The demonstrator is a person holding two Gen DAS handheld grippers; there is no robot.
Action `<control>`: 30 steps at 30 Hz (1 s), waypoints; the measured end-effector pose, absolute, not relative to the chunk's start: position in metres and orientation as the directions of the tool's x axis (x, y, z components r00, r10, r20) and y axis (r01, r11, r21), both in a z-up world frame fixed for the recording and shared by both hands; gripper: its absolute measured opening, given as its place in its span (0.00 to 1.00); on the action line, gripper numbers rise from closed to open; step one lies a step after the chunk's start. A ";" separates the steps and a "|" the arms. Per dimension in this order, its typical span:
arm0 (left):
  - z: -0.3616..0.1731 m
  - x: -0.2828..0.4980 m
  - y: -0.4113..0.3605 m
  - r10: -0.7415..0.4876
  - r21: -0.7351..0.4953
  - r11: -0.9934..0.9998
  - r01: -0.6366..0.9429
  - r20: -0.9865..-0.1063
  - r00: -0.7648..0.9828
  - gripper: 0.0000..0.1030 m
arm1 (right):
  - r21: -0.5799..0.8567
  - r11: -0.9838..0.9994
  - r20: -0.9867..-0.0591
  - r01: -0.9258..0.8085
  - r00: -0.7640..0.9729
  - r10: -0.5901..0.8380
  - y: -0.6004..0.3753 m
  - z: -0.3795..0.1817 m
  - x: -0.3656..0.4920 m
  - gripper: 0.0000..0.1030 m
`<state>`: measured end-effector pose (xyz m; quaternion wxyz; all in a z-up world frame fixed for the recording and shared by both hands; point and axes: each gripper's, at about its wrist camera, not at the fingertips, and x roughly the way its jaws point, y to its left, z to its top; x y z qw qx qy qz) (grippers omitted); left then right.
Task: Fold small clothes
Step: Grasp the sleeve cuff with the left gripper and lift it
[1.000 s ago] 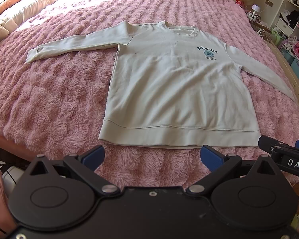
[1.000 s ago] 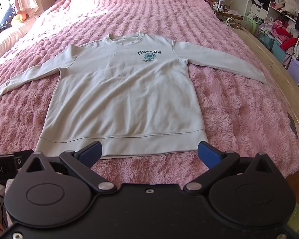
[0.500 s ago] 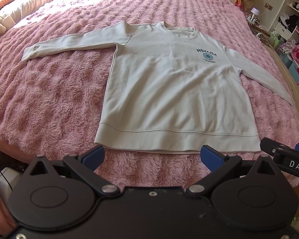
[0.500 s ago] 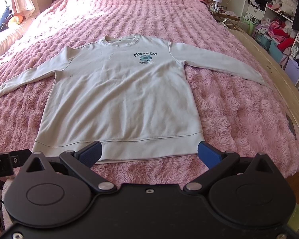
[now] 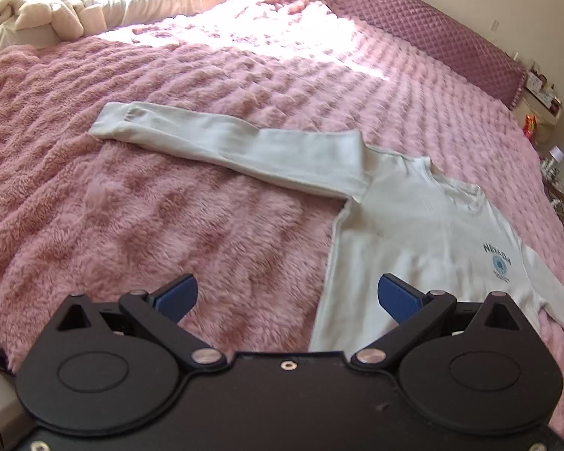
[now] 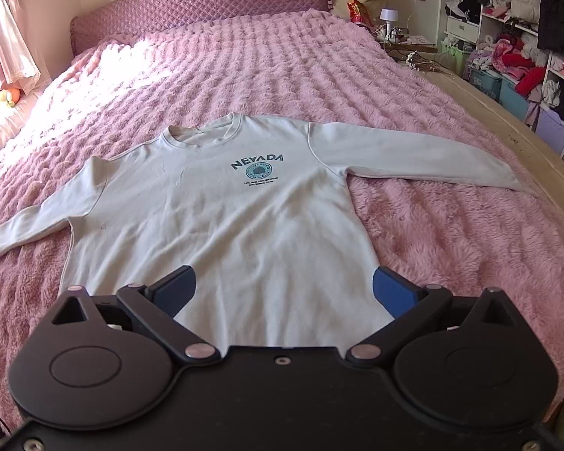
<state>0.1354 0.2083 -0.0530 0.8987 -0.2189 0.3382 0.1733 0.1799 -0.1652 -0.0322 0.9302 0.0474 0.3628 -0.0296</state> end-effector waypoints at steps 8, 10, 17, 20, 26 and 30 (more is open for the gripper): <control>-0.101 0.219 0.377 0.347 -0.273 0.715 -0.644 -0.661 0.665 1.00 | -0.005 0.998 -0.639 0.065 0.767 -0.053 -0.135 -0.066 0.237 0.99; -0.114 0.234 0.415 0.386 -0.268 0.672 -0.691 -0.668 0.636 1.00 | -0.068 0.997 -0.613 0.047 0.786 -0.078 -0.124 -0.069 0.248 0.99; -0.165 0.254 0.503 0.431 -0.429 0.422 -0.799 -0.681 0.593 0.96 | -0.035 0.998 -0.628 0.048 0.776 -0.059 -0.115 -0.082 0.277 0.99; -0.175 0.253 0.512 0.455 -0.465 0.364 -0.807 -0.667 0.589 0.89 | -0.031 0.997 -0.658 0.074 0.749 -0.076 -0.115 -0.095 0.284 0.93; -0.164 0.274 0.513 0.455 -0.403 0.451 -0.796 -0.664 0.594 0.11 | -0.053 0.996 -0.700 0.077 0.708 -0.093 -0.114 -0.112 0.287 0.82; -0.126 0.282 0.487 0.420 -0.454 0.532 -0.715 -0.591 0.688 0.10 | -0.027 0.996 -0.706 0.083 0.704 -0.077 -0.119 -0.113 0.286 0.82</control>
